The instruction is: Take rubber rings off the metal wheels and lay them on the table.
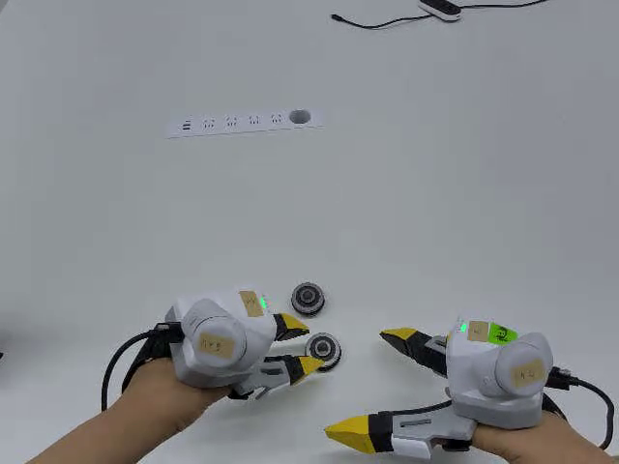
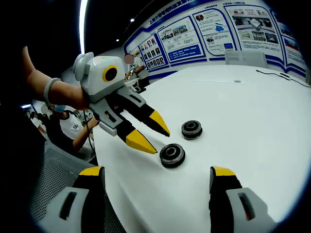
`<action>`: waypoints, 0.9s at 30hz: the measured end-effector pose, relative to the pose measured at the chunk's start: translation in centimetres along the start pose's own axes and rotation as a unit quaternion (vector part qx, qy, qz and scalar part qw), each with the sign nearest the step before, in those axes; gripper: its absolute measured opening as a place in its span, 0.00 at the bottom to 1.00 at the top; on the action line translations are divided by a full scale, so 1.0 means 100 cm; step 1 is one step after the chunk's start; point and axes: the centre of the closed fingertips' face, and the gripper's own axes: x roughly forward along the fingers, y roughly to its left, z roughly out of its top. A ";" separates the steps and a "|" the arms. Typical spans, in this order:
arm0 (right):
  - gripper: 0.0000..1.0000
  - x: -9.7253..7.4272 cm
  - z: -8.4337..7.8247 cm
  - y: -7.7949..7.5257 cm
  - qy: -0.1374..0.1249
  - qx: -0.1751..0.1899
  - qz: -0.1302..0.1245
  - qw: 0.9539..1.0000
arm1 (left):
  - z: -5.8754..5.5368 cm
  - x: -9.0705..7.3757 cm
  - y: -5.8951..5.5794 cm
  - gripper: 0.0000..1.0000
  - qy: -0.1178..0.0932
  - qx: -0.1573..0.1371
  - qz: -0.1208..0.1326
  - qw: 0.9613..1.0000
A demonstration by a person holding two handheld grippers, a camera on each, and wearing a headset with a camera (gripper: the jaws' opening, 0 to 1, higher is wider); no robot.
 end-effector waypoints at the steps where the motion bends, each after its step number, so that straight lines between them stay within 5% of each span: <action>1: 0.90 0.000 0.000 0.000 0.000 0.000 0.000 1.000 | 0.000 0.001 0.000 0.24 0.000 0.001 0.000 1.000; 27: 0.88 0.003 -0.002 -0.004 -0.008 0.020 0.001 1.000 | -0.005 0.016 -0.001 0.17 0.036 0.037 -0.012 0.999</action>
